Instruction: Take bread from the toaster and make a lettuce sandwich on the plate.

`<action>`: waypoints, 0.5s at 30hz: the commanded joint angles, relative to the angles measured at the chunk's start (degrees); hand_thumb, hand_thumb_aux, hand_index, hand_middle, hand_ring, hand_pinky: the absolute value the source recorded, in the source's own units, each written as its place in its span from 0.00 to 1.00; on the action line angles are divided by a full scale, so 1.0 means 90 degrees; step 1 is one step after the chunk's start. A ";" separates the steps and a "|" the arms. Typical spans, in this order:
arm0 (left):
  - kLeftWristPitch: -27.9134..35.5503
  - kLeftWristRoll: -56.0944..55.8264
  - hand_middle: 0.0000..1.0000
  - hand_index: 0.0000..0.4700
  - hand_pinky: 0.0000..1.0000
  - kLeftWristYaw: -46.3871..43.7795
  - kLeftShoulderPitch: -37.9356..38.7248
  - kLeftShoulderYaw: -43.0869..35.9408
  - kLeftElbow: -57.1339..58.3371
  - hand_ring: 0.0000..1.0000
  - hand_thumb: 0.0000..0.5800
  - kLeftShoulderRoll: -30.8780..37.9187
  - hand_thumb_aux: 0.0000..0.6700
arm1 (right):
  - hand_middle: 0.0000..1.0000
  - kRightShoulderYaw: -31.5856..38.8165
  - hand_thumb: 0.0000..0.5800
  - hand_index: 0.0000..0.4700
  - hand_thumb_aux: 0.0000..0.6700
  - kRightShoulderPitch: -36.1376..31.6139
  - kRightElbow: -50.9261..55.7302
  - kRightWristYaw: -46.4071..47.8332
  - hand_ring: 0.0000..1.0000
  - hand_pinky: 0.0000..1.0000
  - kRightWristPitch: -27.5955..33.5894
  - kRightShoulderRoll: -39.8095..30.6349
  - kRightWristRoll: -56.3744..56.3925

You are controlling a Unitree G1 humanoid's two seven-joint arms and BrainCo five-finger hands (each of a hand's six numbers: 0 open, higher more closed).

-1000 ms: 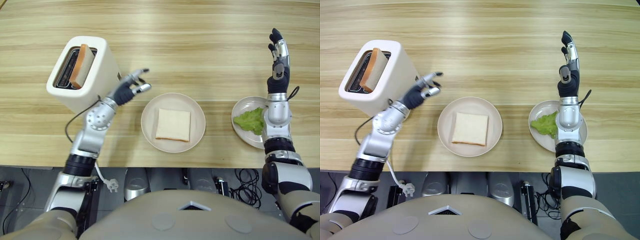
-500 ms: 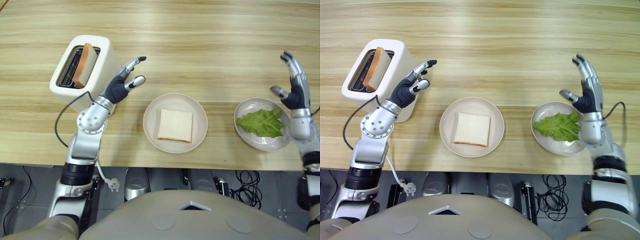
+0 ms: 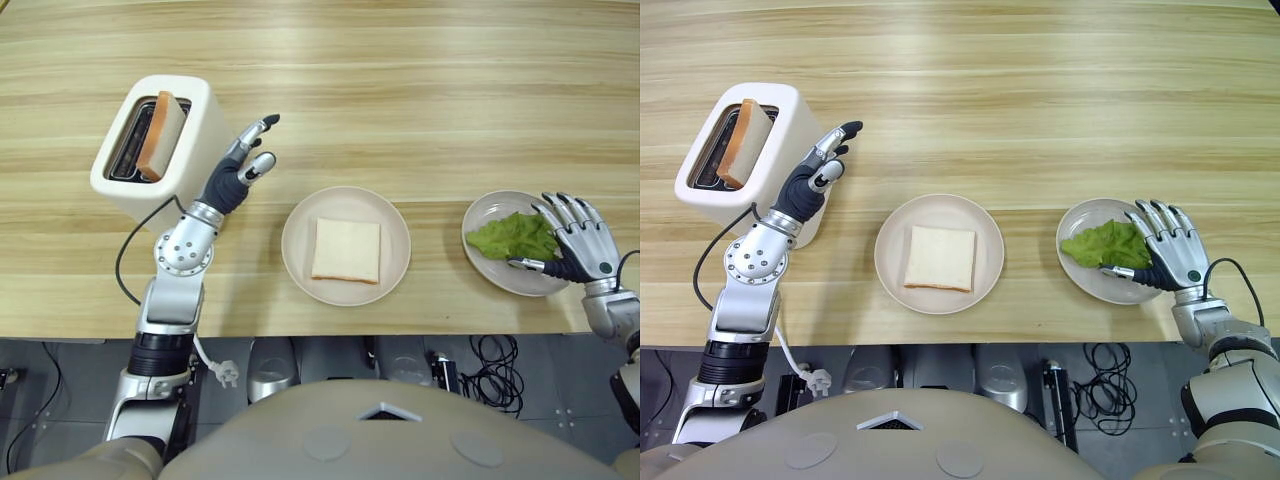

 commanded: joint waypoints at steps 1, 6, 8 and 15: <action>-0.0049 -0.0005 0.00 0.00 0.00 0.0008 0.0067 -0.0033 0.0177 0.00 0.00 -0.0010 0.00 | 0.00 -0.0025 0.00 0.00 0.00 0.0133 0.0211 0.0327 0.00 0.00 0.0068 -0.0034 0.0412; -0.0171 -0.0059 0.00 0.00 0.00 0.0058 0.0037 0.0000 0.0244 0.00 0.00 -0.0065 0.00 | 0.00 -0.0030 0.00 0.00 0.00 0.0200 0.0266 0.0677 0.00 0.00 0.0083 -0.0021 0.0773; -0.0198 -0.0061 0.00 0.00 0.00 0.0054 0.0010 -0.0002 0.0280 0.00 0.00 -0.0069 0.00 | 0.00 0.0015 0.69 0.43 0.44 0.0217 0.0260 0.0744 0.00 0.00 0.0095 -0.0009 0.0835; -0.0249 -0.0032 0.00 0.00 0.00 0.0049 0.0001 -0.0058 0.0368 0.00 0.00 -0.0067 0.00 | 0.00 0.0183 1.00 0.98 1.00 0.0253 0.0241 0.0923 0.00 0.00 0.0098 0.0090 0.0962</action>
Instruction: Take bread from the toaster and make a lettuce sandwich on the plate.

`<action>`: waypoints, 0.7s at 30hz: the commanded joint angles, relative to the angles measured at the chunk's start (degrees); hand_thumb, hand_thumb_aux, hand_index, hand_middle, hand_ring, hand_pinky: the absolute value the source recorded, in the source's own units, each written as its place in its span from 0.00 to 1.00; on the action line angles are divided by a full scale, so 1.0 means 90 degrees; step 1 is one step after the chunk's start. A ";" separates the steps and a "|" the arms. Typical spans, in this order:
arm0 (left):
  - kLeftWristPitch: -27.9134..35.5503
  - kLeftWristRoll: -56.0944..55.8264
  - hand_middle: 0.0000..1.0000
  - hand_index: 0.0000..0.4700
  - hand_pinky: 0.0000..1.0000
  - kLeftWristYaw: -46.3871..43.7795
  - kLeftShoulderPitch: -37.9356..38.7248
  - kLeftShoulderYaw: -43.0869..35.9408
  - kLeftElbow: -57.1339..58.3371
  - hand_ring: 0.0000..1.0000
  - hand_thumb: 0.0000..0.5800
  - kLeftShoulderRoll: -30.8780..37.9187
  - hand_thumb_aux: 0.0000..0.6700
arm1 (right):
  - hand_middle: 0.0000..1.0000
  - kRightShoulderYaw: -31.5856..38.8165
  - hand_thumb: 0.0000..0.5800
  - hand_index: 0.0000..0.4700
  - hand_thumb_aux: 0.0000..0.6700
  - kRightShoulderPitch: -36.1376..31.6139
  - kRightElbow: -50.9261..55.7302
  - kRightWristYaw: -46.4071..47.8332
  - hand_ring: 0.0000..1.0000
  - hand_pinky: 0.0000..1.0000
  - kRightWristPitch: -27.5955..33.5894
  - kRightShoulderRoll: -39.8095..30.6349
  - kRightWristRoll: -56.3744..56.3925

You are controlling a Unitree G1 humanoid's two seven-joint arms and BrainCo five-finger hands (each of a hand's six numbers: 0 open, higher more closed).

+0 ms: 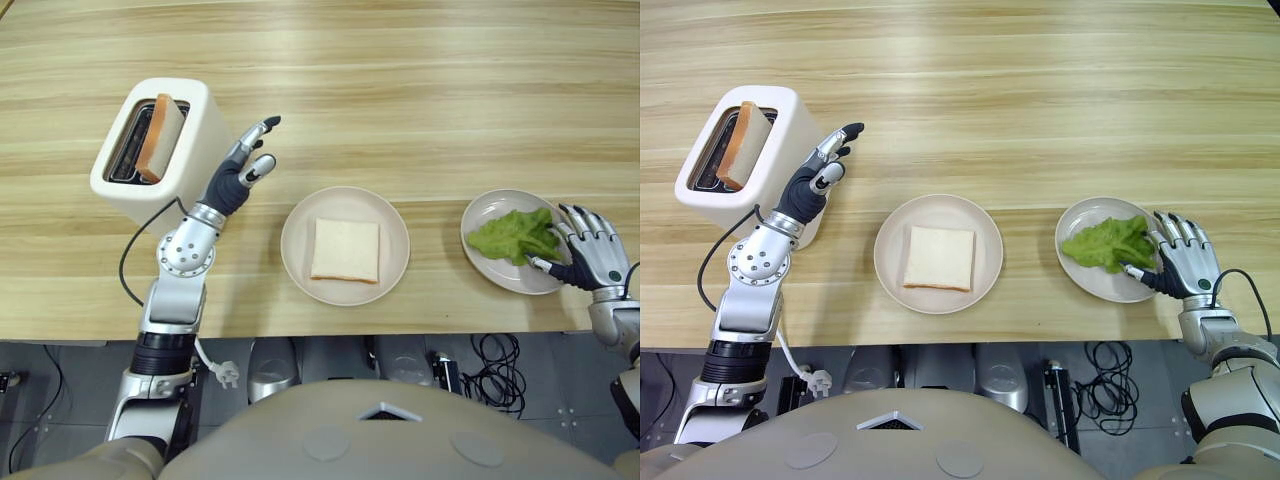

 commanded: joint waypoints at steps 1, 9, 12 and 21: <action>-0.0025 0.0023 0.00 0.00 0.00 0.0012 0.0000 -0.0051 0.0147 0.00 0.00 -0.0014 0.00 | 0.00 0.0191 1.00 0.98 1.00 0.0065 0.0046 0.0143 0.00 0.00 0.0036 0.0093 0.0014; -0.0068 0.0079 0.00 0.00 0.00 -0.0007 -0.0036 -0.0155 0.0305 0.00 0.00 -0.0020 0.00 | 0.00 0.0382 1.00 0.98 1.00 -0.0020 0.0001 0.0082 0.00 0.00 0.0055 0.0164 0.0004; -0.0075 0.0089 0.00 0.00 0.00 -0.0009 -0.0041 -0.0180 0.0354 0.00 0.00 -0.0015 0.00 | 0.00 0.0440 1.00 0.98 1.00 -0.0122 -0.0041 0.0036 0.00 0.00 0.0013 0.0174 0.0016; -0.0118 0.0086 0.00 0.00 0.00 0.0038 -0.0058 -0.0260 0.0517 0.00 0.00 -0.0011 0.00 | 1.00 0.0287 1.00 0.98 1.00 -0.0666 -0.0278 0.0073 1.00 1.00 -0.0674 0.0090 0.0289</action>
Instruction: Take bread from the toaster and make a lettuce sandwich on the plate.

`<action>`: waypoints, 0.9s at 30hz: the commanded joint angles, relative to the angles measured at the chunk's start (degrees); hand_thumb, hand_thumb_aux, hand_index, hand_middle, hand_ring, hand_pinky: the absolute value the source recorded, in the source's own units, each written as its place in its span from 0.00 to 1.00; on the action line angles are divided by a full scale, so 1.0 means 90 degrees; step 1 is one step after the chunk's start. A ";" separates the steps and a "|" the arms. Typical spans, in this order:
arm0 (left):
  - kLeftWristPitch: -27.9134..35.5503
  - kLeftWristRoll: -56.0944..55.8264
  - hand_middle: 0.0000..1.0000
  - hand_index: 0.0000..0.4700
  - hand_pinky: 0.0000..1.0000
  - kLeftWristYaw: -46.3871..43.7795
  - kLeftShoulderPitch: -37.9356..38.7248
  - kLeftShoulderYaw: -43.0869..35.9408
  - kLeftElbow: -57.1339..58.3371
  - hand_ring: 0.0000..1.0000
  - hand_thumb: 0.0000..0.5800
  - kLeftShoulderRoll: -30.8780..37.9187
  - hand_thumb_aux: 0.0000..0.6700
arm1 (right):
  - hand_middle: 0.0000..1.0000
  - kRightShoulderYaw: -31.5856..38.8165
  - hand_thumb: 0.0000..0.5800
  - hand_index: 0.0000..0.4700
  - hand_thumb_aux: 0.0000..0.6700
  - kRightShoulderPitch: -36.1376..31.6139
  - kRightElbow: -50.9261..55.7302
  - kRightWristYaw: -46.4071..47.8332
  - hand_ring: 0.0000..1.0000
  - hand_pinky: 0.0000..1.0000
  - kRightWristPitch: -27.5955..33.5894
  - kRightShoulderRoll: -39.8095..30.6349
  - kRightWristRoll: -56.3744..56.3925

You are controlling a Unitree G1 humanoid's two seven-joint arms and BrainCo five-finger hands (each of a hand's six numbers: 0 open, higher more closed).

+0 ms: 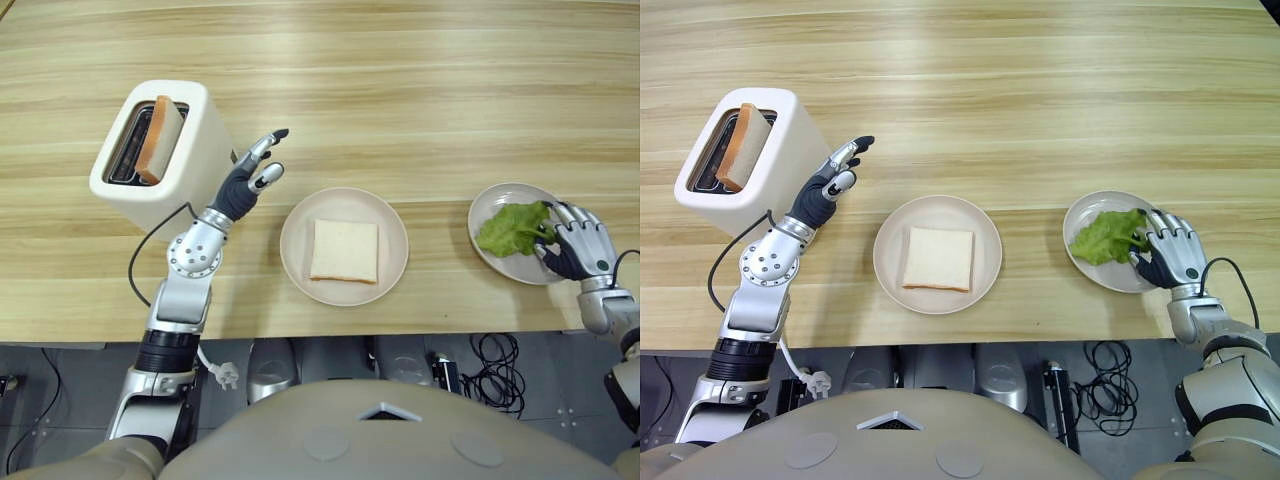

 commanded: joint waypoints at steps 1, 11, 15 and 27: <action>-0.0010 0.0069 0.00 0.00 0.00 0.0045 -0.0041 -0.0018 0.0098 0.00 0.00 -0.0010 0.00 | 1.00 -0.0029 1.00 0.98 1.00 -0.0325 -0.0259 -0.0029 1.00 1.00 -0.0455 -0.0036 0.0134; -0.0073 -0.0145 0.00 0.00 0.00 0.0367 -0.0112 0.0381 0.0110 0.00 0.00 -0.0055 0.00 | 1.00 -0.0024 1.00 0.98 1.00 -0.0879 -0.2364 -0.0162 1.00 1.00 -0.1621 -0.0037 -0.0030; -0.0109 -0.0129 0.00 0.00 0.00 0.0391 -0.0132 0.0340 0.0241 0.00 0.00 -0.0114 0.00 | 1.00 -0.0130 1.00 0.98 1.00 -0.0814 -0.3606 0.0410 1.00 1.00 -0.1867 0.0172 0.0098; -0.0250 -0.0109 0.00 0.00 0.00 0.0446 -0.0210 0.0280 0.0558 0.00 0.00 -0.0306 0.00 | 1.00 -0.0216 1.00 0.98 1.00 -0.0302 -0.5441 0.3018 1.00 1.00 -0.2352 0.1099 0.1095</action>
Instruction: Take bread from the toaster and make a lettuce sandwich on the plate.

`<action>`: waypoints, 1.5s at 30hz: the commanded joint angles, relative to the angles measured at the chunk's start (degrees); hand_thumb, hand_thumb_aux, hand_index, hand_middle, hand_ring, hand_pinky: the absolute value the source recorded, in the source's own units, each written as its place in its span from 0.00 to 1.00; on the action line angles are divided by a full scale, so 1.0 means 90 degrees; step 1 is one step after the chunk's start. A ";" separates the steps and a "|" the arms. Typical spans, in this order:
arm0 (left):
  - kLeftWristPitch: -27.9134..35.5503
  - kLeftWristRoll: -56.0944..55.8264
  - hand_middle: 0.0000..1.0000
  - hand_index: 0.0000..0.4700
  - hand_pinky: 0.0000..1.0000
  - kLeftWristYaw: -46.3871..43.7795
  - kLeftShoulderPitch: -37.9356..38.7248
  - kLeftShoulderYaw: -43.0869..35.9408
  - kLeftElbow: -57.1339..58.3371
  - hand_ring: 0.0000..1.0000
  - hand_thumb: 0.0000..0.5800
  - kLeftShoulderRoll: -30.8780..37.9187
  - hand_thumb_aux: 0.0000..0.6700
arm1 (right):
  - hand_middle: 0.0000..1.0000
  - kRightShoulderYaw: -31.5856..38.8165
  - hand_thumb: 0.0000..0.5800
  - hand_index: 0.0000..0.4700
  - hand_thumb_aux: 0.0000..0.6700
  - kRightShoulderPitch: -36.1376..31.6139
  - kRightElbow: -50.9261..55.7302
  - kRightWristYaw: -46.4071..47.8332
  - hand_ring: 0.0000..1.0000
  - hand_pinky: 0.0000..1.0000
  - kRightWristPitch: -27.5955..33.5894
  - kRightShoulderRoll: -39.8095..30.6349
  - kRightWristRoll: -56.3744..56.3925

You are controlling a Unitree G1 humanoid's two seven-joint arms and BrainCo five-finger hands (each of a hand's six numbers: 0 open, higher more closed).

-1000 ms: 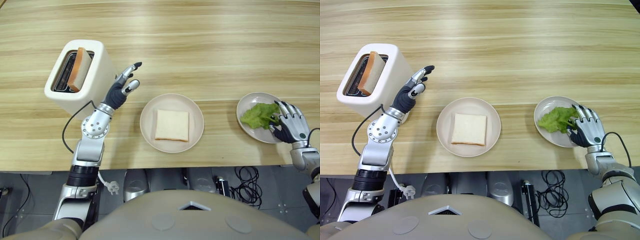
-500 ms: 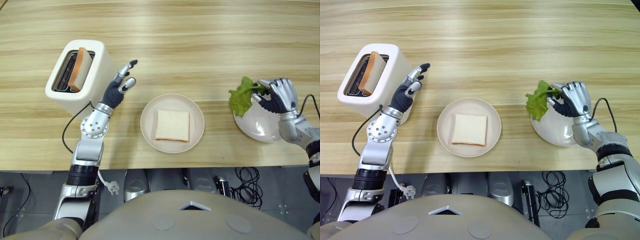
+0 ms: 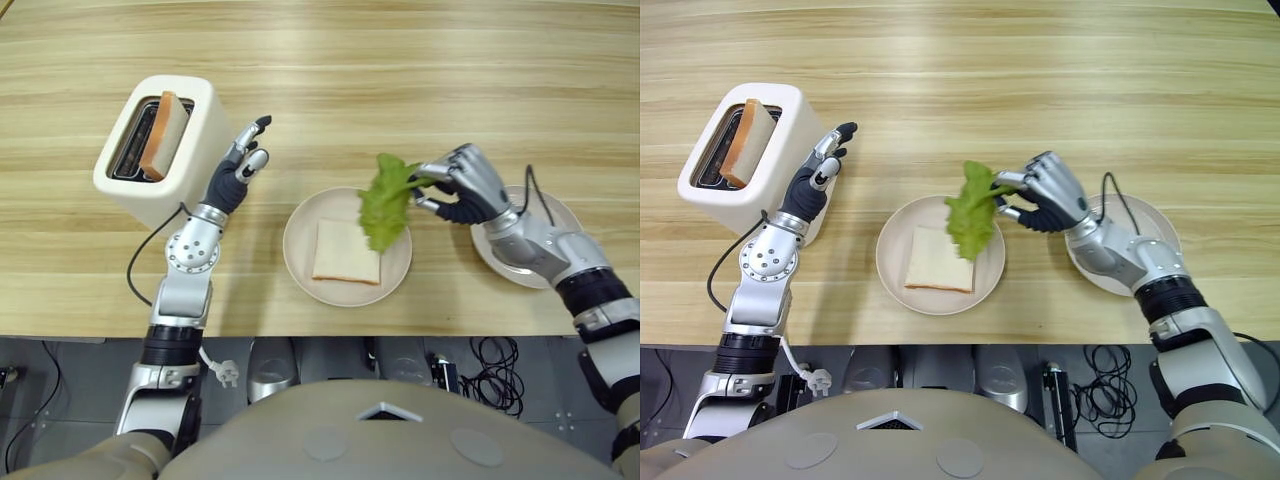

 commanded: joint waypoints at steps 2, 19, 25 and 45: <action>-0.0040 -0.0025 0.00 0.00 0.00 0.0041 -0.0027 -0.0001 0.0168 0.00 0.00 -0.0058 0.00 | 1.00 0.0083 1.00 0.98 1.00 0.0165 -0.0113 0.1192 1.00 1.00 -0.0205 0.0278 0.0551; -0.0166 0.0084 0.00 0.00 0.00 0.0074 -0.0110 -0.0177 0.0483 0.00 0.00 -0.0197 0.00 | 1.00 0.0235 1.00 0.98 1.00 -0.0165 0.1204 0.2549 1.00 1.00 -0.0261 0.1103 0.0195; -0.0184 0.0086 0.00 0.00 0.00 0.0068 -0.0120 -0.0187 0.0519 0.00 0.00 -0.0175 0.00 | 1.00 0.0187 1.00 0.98 1.00 -0.0422 0.1676 0.2406 1.00 1.00 -0.0167 0.1178 0.0042; -0.0177 0.0052 0.00 0.00 0.00 -0.0012 -0.0160 -0.0088 0.0224 0.00 0.00 -0.0051 0.00 | 0.00 -0.0535 0.00 0.00 0.00 -0.0783 0.1608 0.2535 0.00 0.00 0.0007 0.1029 0.0706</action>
